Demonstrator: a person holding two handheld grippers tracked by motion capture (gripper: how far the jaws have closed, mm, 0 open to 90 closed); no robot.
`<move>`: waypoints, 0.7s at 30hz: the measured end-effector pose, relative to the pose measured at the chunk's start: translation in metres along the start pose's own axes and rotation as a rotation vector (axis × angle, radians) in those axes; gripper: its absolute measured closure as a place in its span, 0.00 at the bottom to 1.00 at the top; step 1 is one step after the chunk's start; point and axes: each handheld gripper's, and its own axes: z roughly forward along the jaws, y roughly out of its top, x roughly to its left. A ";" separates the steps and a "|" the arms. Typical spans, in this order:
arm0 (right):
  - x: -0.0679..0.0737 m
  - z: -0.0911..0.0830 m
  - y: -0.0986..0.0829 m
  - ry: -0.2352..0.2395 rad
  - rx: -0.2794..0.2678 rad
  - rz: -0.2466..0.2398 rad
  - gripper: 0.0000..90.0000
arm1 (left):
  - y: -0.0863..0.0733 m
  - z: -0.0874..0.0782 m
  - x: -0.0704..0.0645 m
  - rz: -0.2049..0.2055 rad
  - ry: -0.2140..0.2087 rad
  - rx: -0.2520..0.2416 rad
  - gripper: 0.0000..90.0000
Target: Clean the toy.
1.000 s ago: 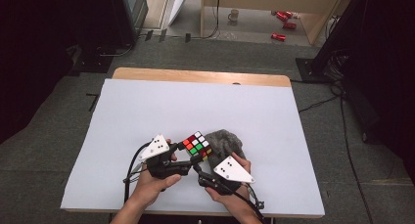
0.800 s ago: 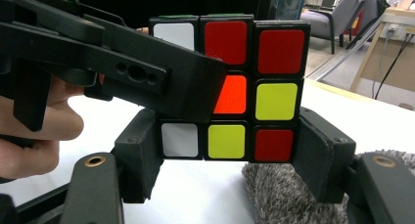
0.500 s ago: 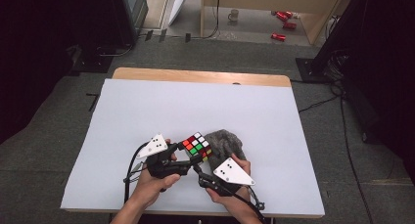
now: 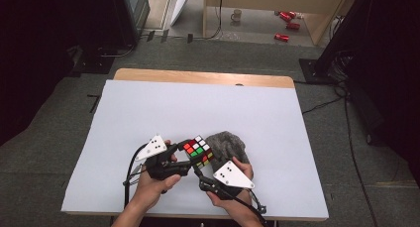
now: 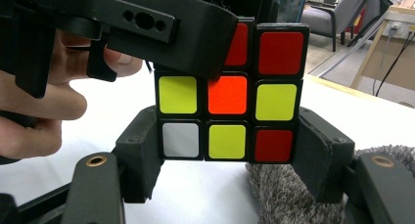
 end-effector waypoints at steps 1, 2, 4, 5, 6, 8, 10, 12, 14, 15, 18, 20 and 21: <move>0.000 0.000 0.000 -0.004 0.001 0.000 0.39 | 0.000 0.000 0.000 0.002 0.000 0.002 0.39; 0.001 -0.001 0.000 -0.009 0.004 0.002 0.39 | 0.000 0.001 0.000 0.005 0.001 0.007 0.39; 0.001 -0.001 -0.001 -0.013 0.011 -0.002 0.38 | 0.000 0.001 0.000 -0.006 -0.001 0.017 0.38; 0.001 -0.001 -0.001 -0.013 0.011 -0.002 0.38 | 0.000 0.001 0.000 -0.006 -0.001 0.017 0.38; 0.002 0.000 -0.001 -0.021 0.014 -0.009 0.39 | -0.001 0.002 0.000 -0.010 0.002 0.020 0.38; 0.003 0.000 -0.001 -0.026 0.015 -0.011 0.39 | -0.001 0.003 -0.001 -0.002 0.015 0.024 0.38; 0.004 0.000 -0.001 -0.033 0.013 -0.015 0.39 | -0.001 0.004 -0.002 0.008 0.030 0.031 0.36; 0.004 0.000 -0.002 -0.033 0.012 -0.013 0.39 | -0.001 0.004 -0.003 0.009 0.034 0.031 0.36; 0.003 0.000 -0.002 -0.029 0.009 -0.011 0.39 | -0.001 0.003 -0.004 0.008 0.032 0.017 0.38; 0.004 0.000 -0.002 -0.032 0.009 -0.006 0.38 | -0.001 0.003 -0.004 0.010 0.032 0.014 0.38; 0.003 -0.001 -0.001 -0.031 -0.004 -0.011 0.38 | 0.000 0.001 -0.005 0.012 0.028 0.008 0.39; 0.004 -0.001 -0.001 -0.030 -0.009 -0.013 0.38 | 0.001 0.001 -0.005 0.010 0.024 0.006 0.39; 0.004 -0.001 -0.001 -0.033 -0.015 -0.014 0.38 | 0.001 0.001 -0.005 0.003 0.021 0.002 0.39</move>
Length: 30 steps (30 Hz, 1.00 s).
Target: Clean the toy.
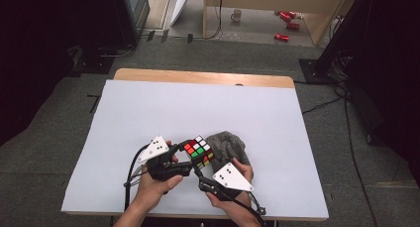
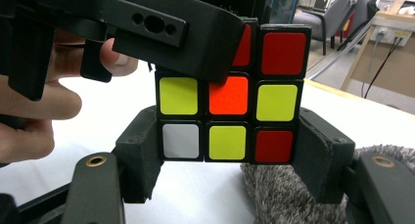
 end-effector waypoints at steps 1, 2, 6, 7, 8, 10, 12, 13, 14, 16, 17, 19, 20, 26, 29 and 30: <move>0.001 0.000 0.000 -0.005 -0.007 0.000 0.38 | 0.000 0.000 0.000 -0.010 -0.006 -0.001 0.39; 0.001 0.000 0.000 -0.005 -0.007 0.000 0.38 | 0.000 0.000 0.000 -0.010 -0.006 -0.001 0.39; 0.001 0.000 0.000 -0.013 -0.014 -0.003 0.38 | -0.001 0.001 -0.001 -0.014 -0.018 0.001 0.39; 0.001 0.000 0.000 -0.016 -0.010 -0.007 0.38 | -0.001 0.002 -0.001 -0.014 -0.017 0.005 0.39; 0.001 0.000 0.000 -0.016 -0.010 -0.007 0.38 | -0.001 0.002 -0.001 -0.014 -0.017 0.005 0.39; 0.001 -0.001 -0.001 -0.023 -0.010 -0.017 0.39 | -0.001 0.002 -0.001 -0.016 -0.018 0.009 0.39; 0.001 -0.001 -0.001 -0.025 -0.005 -0.009 0.39 | -0.001 0.003 -0.001 -0.014 -0.015 0.015 0.38; 0.001 -0.001 -0.001 -0.023 -0.005 -0.006 0.39 | -0.001 0.003 -0.002 -0.008 -0.010 0.015 0.38; 0.001 -0.001 -0.001 -0.020 -0.005 -0.003 0.39 | -0.001 0.003 -0.002 0.002 -0.003 0.013 0.37; 0.000 -0.002 0.000 -0.005 -0.010 0.005 0.39 | -0.001 0.002 -0.003 0.021 -0.001 0.010 0.34; -0.001 -0.002 0.000 0.001 -0.008 0.011 0.39 | 0.000 0.001 -0.002 0.041 -0.015 0.012 0.29; -0.002 -0.003 0.000 0.001 -0.006 0.013 0.39 | 0.001 -0.001 -0.001 0.045 -0.025 0.006 0.25; -0.003 -0.003 0.000 0.000 -0.005 0.013 0.39 | 0.002 -0.003 0.000 0.055 -0.031 -0.004 0.21; -0.010 -0.005 0.001 0.002 -0.001 0.025 0.39 | 0.005 -0.017 0.009 0.141 -0.035 -0.047 0.05; -0.017 -0.008 0.002 0.002 -0.001 0.039 0.39 | 0.005 -0.024 0.016 0.172 -0.073 -0.065 0.01; -0.017 -0.008 0.002 0.002 -0.001 0.039 0.39 | 0.004 -0.026 0.018 0.183 -0.073 -0.067 0.01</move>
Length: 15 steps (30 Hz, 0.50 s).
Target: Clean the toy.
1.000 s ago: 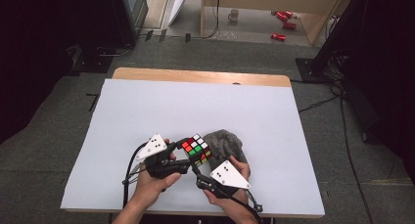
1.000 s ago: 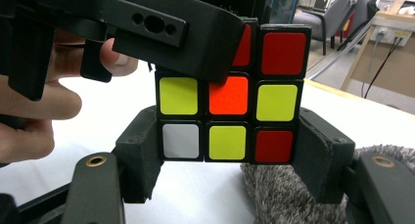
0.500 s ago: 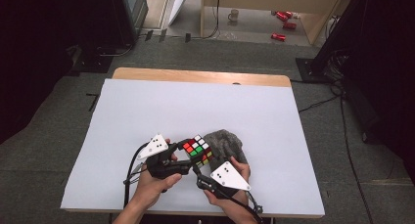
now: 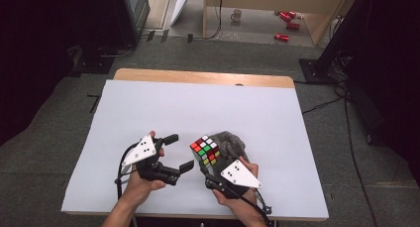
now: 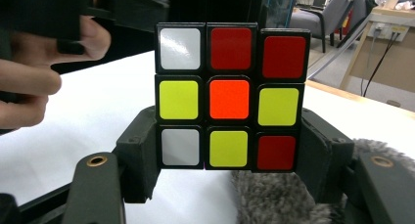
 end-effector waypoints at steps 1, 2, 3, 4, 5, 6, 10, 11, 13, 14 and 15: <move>-0.002 -0.001 0.001 -0.001 0.001 0.009 0.39 | -0.001 -0.001 0.002 0.009 -0.004 -0.002 0.01; -0.004 -0.001 0.001 0.002 0.003 0.017 0.39 | -0.003 -0.002 0.004 0.019 -0.013 0.002 0.01; -0.006 -0.002 0.002 0.007 0.004 0.022 0.39 | -0.005 -0.002 0.005 0.038 -0.001 0.007 0.01; -0.007 -0.003 0.002 0.013 0.004 0.030 0.39 | -0.007 -0.001 0.005 0.061 0.008 0.012 0.01; -0.008 -0.003 0.003 0.016 0.003 0.034 0.39 | -0.010 0.000 0.006 0.072 -0.009 0.023 0.01; -0.009 -0.004 0.004 0.021 0.003 0.038 0.39 | -0.013 0.001 0.007 0.080 -0.019 0.032 0.01; -0.011 -0.005 0.007 0.049 0.007 0.071 0.39 | -0.021 0.005 0.007 0.125 -0.049 0.041 0.01; -0.011 -0.005 0.008 0.061 0.008 0.076 0.39 | -0.022 0.006 0.006 0.142 -0.041 0.049 0.01; -0.012 -0.006 0.009 0.076 0.012 0.097 0.39 | -0.023 0.008 0.004 0.167 -0.028 0.060 0.05; -0.012 -0.007 0.010 0.082 0.014 0.107 0.39 | -0.024 0.009 0.003 0.176 -0.027 0.066 0.06; -0.012 -0.007 0.011 0.087 0.013 0.110 0.39 | -0.024 0.009 0.003 0.181 -0.041 0.070 0.07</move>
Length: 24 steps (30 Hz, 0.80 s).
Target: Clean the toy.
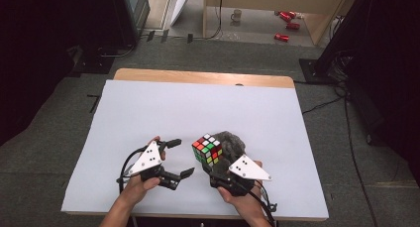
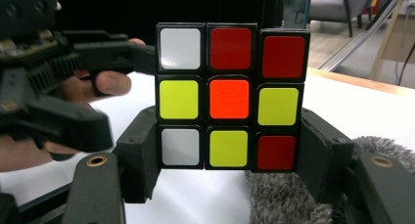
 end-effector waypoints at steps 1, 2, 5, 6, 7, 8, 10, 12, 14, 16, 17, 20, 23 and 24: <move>0.000 0.000 0.001 0.003 0.001 0.005 0.39 | 0.000 0.000 -0.001 0.002 -0.012 0.002 0.07; 0.000 -0.001 0.002 0.006 0.001 0.009 0.39 | 0.000 0.001 -0.002 0.010 -0.011 0.007 0.05; 0.000 -0.001 0.003 0.016 0.004 0.021 0.39 | -0.001 0.004 -0.004 0.025 -0.027 0.024 0.00; 0.000 -0.001 0.004 0.022 0.008 0.026 0.39 | -0.001 0.005 -0.005 0.025 -0.024 0.033 0.00; 0.000 -0.001 0.004 0.022 0.008 0.026 0.39 | -0.001 0.005 -0.005 0.025 -0.024 0.033 0.00; 0.000 -0.001 0.004 0.034 0.017 0.036 0.39 | -0.002 0.007 -0.006 0.034 0.001 0.032 0.00; 0.000 -0.001 0.004 0.040 0.020 0.038 0.39 | -0.002 0.006 -0.006 0.035 0.001 0.028 0.00; 0.000 0.000 0.004 0.045 0.030 0.042 0.39 | -0.002 0.005 -0.005 0.042 -0.001 0.013 0.00; 0.001 0.000 0.004 0.044 0.033 0.045 0.39 | -0.003 0.004 -0.005 0.063 0.001 -0.005 0.00; 0.001 0.000 0.005 0.046 0.037 0.054 0.39 | -0.004 0.004 -0.005 0.098 0.016 -0.017 0.00; 0.001 0.000 0.005 0.046 0.037 0.058 0.39 | -0.005 0.005 -0.005 0.116 0.031 -0.022 0.00; 0.001 -0.001 0.006 0.051 0.036 0.067 0.39 | -0.009 0.009 -0.005 0.160 0.029 -0.007 0.00; 0.001 -0.001 0.007 0.061 0.037 0.077 0.39 | -0.012 0.012 -0.008 0.180 0.025 -0.016 0.00; 0.001 -0.001 0.007 0.069 0.039 0.084 0.39 | -0.011 0.013 -0.009 0.178 0.015 -0.010 0.00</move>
